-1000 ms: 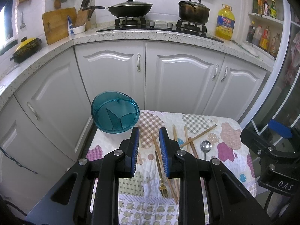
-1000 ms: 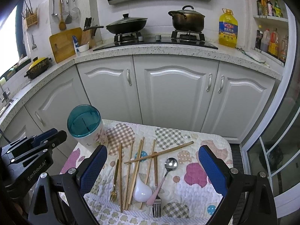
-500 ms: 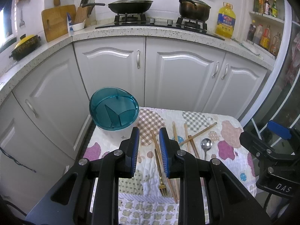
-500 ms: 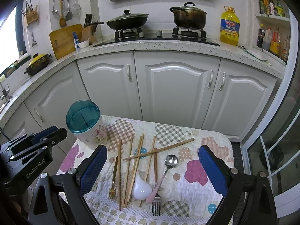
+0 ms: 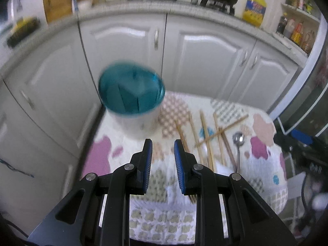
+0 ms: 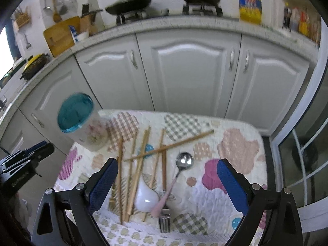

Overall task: Organize utensils
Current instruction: 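Lower the left tool onto a wooden chopstick and close it while the right tool grasps another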

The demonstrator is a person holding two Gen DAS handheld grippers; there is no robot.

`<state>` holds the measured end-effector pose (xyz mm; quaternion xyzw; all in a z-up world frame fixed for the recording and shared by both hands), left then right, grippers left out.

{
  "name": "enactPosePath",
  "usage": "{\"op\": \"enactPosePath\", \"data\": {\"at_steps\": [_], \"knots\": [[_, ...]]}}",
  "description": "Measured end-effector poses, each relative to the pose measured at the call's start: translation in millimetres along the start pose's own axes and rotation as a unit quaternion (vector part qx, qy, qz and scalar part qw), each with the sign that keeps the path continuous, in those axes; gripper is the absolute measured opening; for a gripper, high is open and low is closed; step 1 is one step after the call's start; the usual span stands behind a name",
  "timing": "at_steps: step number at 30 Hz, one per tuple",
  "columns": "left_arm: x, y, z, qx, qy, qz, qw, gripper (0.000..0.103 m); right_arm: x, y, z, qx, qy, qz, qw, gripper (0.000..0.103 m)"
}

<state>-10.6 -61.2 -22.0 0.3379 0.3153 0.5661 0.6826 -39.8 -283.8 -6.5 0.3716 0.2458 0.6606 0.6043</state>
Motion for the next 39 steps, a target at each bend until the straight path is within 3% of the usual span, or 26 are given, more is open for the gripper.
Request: {"op": "enactPosePath", "data": {"at_steps": [7, 10, 14, 21, 27, 34, 39], "knots": [[-12.6, -51.5, -25.8, 0.078, 0.004, -0.051, 0.9956, 0.021, -36.6, -69.6, -9.9, 0.065, -0.093, 0.062, 0.992, 0.065], [-20.6, -70.8, -29.4, 0.095, -0.006, -0.052, 0.9941, 0.021, -45.5, -96.6, -5.4, 0.088, -0.106, 0.068, 0.988, 0.055], [-30.5, -99.2, -35.6, 0.131, -0.007, -0.070, 0.9889, 0.020, -59.5, -126.5, 3.3, 0.108, -0.114, 0.064, 0.986, 0.051], [-43.1, -127.4, -42.8, 0.162, -0.026, -0.074, 0.9837, 0.020, -94.4, -163.3, 12.2, 0.123, -0.185, 0.072, 0.972, 0.046], [-46.0, -138.4, -43.4, 0.171, -0.030, -0.078, 0.9817, 0.020, -108.5, -186.3, 29.7, 0.129, -0.206, 0.046, 0.969, 0.044], [-43.3, -139.5, -43.2, 0.179, -0.029, -0.088, 0.9795, 0.020, -88.7, -208.2, 52.5, 0.130, -0.119, 0.036, 0.984, 0.023], [-47.0, -142.6, -36.8, 0.181, -0.042, -0.078, 0.9795, 0.020, -74.6, -210.8, 52.5, 0.142, -0.055, 0.049, 0.987, 0.020]]}}
Point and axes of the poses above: each gripper's, at about its wrist camera, not at the fingertips, and y roughly against the way its jaws point, x to its left, z to its top, the point moved 8 cm from there along -y, roughly the way its jaws point, and after that the axes turned 4 degrees about z, right-handed, at the moved point
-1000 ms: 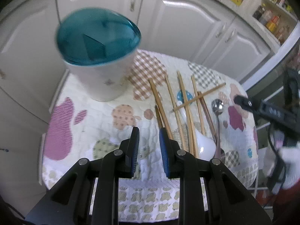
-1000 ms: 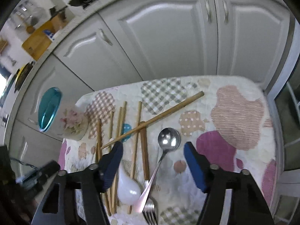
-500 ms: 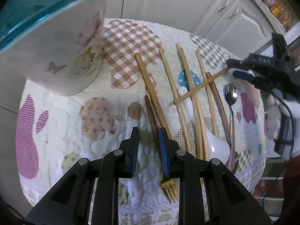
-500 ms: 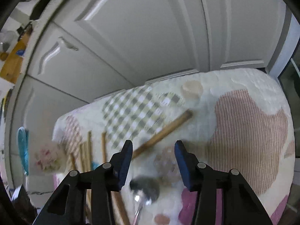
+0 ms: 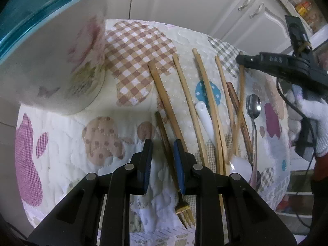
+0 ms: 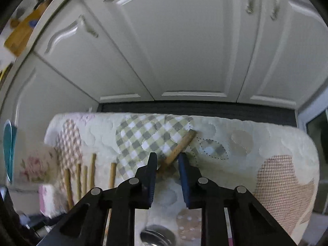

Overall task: Organize utensils
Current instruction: 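Lower the left tool onto a wooden chopstick and close it while the right tool grasps another, then lift the left tool's chopstick toward the teal-lidded cup while the right tool carries its chopstick there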

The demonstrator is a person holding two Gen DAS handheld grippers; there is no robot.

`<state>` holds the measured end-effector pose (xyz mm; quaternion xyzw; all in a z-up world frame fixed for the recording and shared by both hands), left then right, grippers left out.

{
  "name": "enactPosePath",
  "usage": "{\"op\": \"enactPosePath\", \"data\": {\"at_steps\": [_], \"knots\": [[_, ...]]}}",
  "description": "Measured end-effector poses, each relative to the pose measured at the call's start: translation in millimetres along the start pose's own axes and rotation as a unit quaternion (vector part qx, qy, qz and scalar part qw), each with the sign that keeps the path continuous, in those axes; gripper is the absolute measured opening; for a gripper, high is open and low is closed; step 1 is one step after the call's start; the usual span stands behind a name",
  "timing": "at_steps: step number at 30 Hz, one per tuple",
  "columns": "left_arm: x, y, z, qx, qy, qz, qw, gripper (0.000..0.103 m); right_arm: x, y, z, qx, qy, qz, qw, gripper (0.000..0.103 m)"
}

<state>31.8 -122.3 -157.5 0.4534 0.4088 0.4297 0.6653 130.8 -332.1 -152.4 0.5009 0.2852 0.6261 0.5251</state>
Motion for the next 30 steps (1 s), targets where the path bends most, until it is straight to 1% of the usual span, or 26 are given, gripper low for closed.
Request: {"op": "enactPosePath", "data": {"at_steps": [2, 5, 6, 7, 8, 11, 13, 15, 17, 18, 24, 26, 30], "knots": [[-2.2, -2.8, 2.3, 0.001, -0.006, 0.007, 1.0000, 0.020, -0.8, 1.3, -3.4, 0.009, 0.010, 0.005, 1.000, 0.020], [-5.7, -4.0, 6.5, -0.002, -0.020, 0.018, 0.9996, 0.020, -9.1, 4.4, -6.2, 0.018, -0.010, 0.019, 1.000, 0.020], [-5.8, -4.5, 7.4, -0.003, -0.023, 0.020, 0.9995, 0.018, -13.4, 3.8, -5.4, 0.020, -0.025, 0.025, 0.999, 0.020], [-5.4, -4.8, 8.7, -0.005, -0.026, 0.024, 0.9993, 0.012, -15.5, 3.3, -4.1, 0.017, -0.037, 0.031, 0.999, 0.020], [-3.5, -4.7, 9.7, -0.009, -0.027, 0.026, 0.9993, 0.011, -15.0, 2.5, -3.7, 0.014, -0.040, 0.032, 0.999, 0.020], [3.1, -3.5, 8.7, -0.008, -0.005, 0.000, 1.0000, 0.009, -2.8, -0.5, -2.0, 0.010, -0.016, 0.030, 0.999, 0.017], [7.1, 4.7, 7.4, -0.016, -0.002, -0.003, 0.9999, 0.007, 3.5, 3.9, -5.4, 0.009, -0.020, 0.055, 0.998, 0.014], [8.9, 16.9, 5.8, -0.029, -0.004, -0.005, 0.9996, 0.007, 7.4, 16.7, -6.3, -0.005, -0.021, 0.064, 0.998, 0.010], [12.5, 31.9, 3.6, -0.045, -0.006, -0.007, 0.9990, 0.006, 14.8, 32.9, -7.3, -0.018, -0.022, 0.085, 0.996, 0.008], [11.5, 32.8, 5.5, -0.051, -0.007, -0.006, 0.9986, 0.006, 20.1, 42.1, -9.1, -0.026, -0.020, 0.095, 0.995, 0.007], [11.4, 78.9, 2.0, -0.100, -0.004, -0.021, 0.9948, 0.006, 45.4, 97.3, -22.0, -0.055, 0.011, 0.125, 0.991, 0.007], [15.8, 96.9, -1.8, -0.120, -0.001, -0.025, 0.9925, 0.006, 53.1, 112.2, -28.5, -0.064, 0.024, 0.129, 0.989, 0.007], [23.0, 125.3, -8.5, -0.142, 0.006, -0.030, 0.9894, 0.006, 74.4, 141.6, -35.4, -0.081, 0.049, 0.137, 0.986, 0.007]]}}
Point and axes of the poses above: each gripper's, at about its wrist camera, not at the fingertips, and y roughly against the way its jaws point, x to its left, z to its top, the point moved 8 cm from there along -y, roughly the way its jaws point, and after that the axes turned 4 degrees about z, right-handed, at the moved point
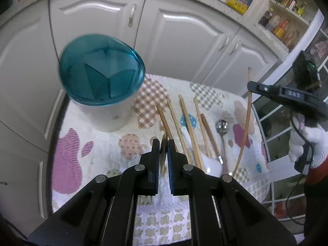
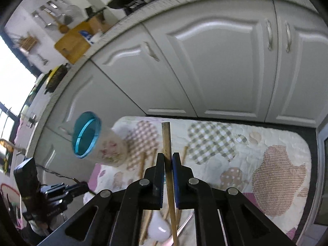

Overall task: Organize utensils
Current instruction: 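Lift the left tool's chopstick toward the teal-lidded cup while the right tool carries its chopstick there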

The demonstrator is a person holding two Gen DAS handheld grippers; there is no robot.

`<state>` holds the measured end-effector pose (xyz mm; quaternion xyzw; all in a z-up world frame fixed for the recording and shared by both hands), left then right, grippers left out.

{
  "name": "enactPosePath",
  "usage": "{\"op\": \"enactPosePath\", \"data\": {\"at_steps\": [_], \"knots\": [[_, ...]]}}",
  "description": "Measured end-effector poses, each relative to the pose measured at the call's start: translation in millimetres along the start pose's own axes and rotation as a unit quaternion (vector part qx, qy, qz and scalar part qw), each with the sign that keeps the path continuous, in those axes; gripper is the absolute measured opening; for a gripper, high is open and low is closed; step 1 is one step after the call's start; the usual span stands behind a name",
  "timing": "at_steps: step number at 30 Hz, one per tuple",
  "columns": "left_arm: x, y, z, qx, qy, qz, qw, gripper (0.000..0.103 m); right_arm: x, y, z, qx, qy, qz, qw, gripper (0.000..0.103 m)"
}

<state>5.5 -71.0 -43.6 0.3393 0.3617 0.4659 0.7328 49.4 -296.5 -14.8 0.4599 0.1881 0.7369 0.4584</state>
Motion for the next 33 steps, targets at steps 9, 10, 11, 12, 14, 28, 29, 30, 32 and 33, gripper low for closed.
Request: {"op": "enactPosePath", "data": {"at_steps": [9, 10, 11, 12, 14, 28, 29, 30, 32, 33], "knots": [[3.8, 57.0, 27.3, -0.044, 0.003, -0.001, 0.9990, 0.006, 79.1, 40.7, 28.1, -0.043, 0.070, 0.045, 0.996, 0.007], [6.8, 65.3, 33.5, -0.051, 0.005, -0.002, 0.9987, 0.006, 89.2, 43.4, 33.7, -0.049, 0.076, 0.054, 0.994, 0.007], [9.5, 71.3, 39.0, -0.057, 0.007, -0.002, 0.9983, 0.006, 101.2, 45.9, 41.2, -0.056, 0.083, 0.065, 0.993, 0.007], [13.4, 79.5, 47.4, -0.066, 0.008, 0.001, 0.9978, 0.006, 112.4, 47.9, 49.1, -0.064, 0.089, 0.071, 0.991, 0.007], [20.9, 94.5, 63.4, -0.084, 0.012, 0.012, 0.9963, 0.005, 132.3, 51.2, 63.5, -0.078, 0.100, 0.088, 0.988, 0.007], [74.7, 47.8, 114.1, -0.087, 0.012, 0.117, 0.9893, 0.006, 210.3, -20.0, 143.1, -0.136, 0.158, 0.058, 0.976, 0.007], [77.6, 41.9, 113.4, -0.081, 0.015, 0.118, 0.9896, 0.006, 209.9, -30.4, 143.2, -0.133, 0.160, 0.054, 0.977, 0.007], [80.6, 34.7, 112.4, -0.075, 0.019, 0.117, 0.9900, 0.006, 207.9, -37.4, 142.0, -0.130, 0.162, 0.053, 0.977, 0.007], [83.6, 22.7, 108.4, -0.067, 0.022, 0.119, 0.9905, 0.006, 206.6, -60.0, 137.9, -0.111, 0.166, 0.049, 0.979, 0.007], [83.5, 18.0, 107.6, -0.064, 0.022, 0.121, 0.9904, 0.006, 205.4, -68.9, 135.3, -0.102, 0.168, 0.047, 0.979, 0.007]]}}
Point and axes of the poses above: each gripper's, at about its wrist camera, not at the fingertips, and y roughly against the way its jaws point, x to its left, z to its top, the point moved 8 cm from there along -y, roughly the way its jaws point, and after that the axes turned 4 degrees about z, right-handed, at the moved point
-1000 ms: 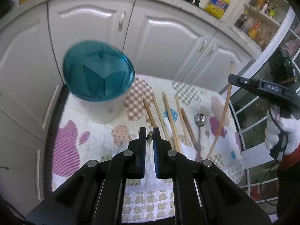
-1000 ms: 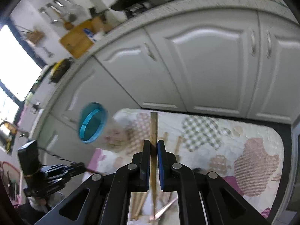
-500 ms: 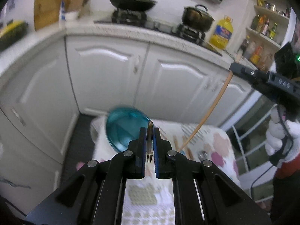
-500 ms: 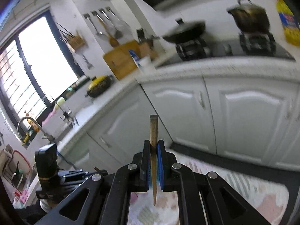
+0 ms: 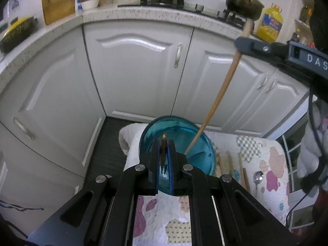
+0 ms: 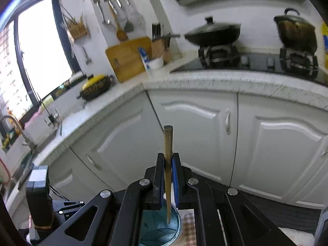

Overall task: Organize utensils
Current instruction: 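Lift the left tool's chopstick toward the teal-lidded cup while the right tool carries its chopstick there, then drop the chopsticks into the cup by opening the left tool while the right tool opens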

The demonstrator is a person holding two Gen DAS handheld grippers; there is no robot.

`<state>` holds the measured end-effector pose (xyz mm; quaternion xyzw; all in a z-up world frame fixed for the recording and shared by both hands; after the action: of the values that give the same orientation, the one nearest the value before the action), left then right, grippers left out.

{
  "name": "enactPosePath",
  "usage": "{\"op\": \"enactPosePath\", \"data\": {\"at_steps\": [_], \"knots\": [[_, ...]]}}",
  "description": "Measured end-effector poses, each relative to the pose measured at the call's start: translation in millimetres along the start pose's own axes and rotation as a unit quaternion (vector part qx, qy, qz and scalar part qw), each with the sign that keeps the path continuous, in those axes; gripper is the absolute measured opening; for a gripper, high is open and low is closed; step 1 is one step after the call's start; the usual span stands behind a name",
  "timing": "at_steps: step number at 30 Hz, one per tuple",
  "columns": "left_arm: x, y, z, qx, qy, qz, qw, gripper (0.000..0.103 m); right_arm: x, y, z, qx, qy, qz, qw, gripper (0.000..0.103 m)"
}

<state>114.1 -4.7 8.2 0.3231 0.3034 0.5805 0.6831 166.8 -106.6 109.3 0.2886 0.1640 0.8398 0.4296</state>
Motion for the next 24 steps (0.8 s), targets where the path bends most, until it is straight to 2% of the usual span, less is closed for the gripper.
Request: {"op": "enactPosePath", "data": {"at_steps": [7, 17, 20, 21, 22, 24], "knots": [[-4.6, -27.2, -15.7, 0.027, 0.008, -0.002, 0.9996, 0.006, -9.0, -49.6, -40.3, 0.068, -0.001, 0.008, 0.998, 0.007], [-1.6, -34.4, -20.7, 0.034, 0.021, 0.009, 0.9992, 0.006, -21.1, -55.0, -61.6, 0.103, -0.033, 0.019, 0.994, 0.008], [-1.3, -28.5, -21.0, 0.030, 0.026, 0.009, 0.9992, 0.009, -19.8, -44.8, -63.1, 0.100, -0.036, 0.019, 0.994, 0.022], [-1.3, -25.8, -21.3, 0.028, 0.028, 0.009, 0.9992, 0.013, -19.0, -40.1, -63.8, 0.097, -0.036, 0.018, 0.994, 0.029], [-1.9, -22.1, -22.0, 0.026, 0.029, 0.007, 0.9992, 0.018, -18.3, -35.8, -64.4, 0.096, -0.035, 0.017, 0.995, 0.030], [-2.5, -16.0, -22.8, 0.024, 0.029, 0.007, 0.9993, 0.019, -16.4, -24.7, -67.2, 0.091, -0.031, 0.012, 0.995, 0.030]]}}
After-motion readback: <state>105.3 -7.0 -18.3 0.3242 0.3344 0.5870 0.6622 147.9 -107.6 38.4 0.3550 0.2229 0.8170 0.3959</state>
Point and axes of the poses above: each gripper's, at about its wrist camera, not at the fingertips, and y roughly against the way its jaws point, x to its left, z to its top, the point moved 8 cm from there along -y, roughly the way its jaws point, and after that the axes turned 4 degrees about z, right-handed, at the moved point
